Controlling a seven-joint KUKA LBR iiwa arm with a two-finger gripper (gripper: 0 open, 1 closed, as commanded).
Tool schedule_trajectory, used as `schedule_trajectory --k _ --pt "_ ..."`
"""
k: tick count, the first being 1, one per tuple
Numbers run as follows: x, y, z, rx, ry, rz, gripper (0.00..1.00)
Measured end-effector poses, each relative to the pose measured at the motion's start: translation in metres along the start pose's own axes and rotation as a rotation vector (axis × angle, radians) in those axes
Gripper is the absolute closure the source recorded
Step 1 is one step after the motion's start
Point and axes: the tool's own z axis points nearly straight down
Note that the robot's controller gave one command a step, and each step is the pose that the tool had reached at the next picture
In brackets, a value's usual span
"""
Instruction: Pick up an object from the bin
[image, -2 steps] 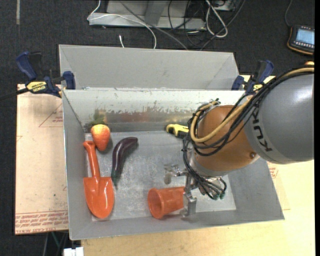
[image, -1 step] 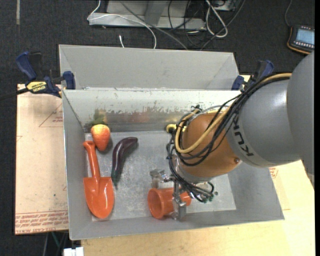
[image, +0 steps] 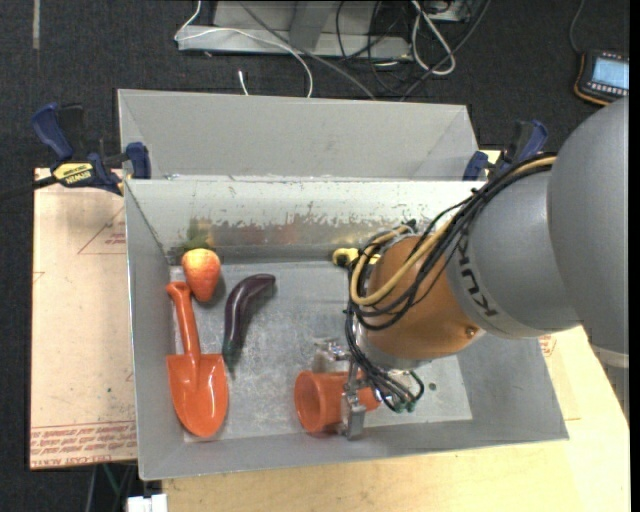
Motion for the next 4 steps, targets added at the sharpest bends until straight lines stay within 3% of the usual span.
schedule_trajectory --k 1,2,4 --pt "0.001 0.013 0.001 -0.002 -0.002 -0.282 1.00" --pt "0.001 0.013 0.001 -0.002 -0.002 -0.282 1.00" --pt "0.002 0.014 -0.061 -0.005 0.007 -0.279 1.00"
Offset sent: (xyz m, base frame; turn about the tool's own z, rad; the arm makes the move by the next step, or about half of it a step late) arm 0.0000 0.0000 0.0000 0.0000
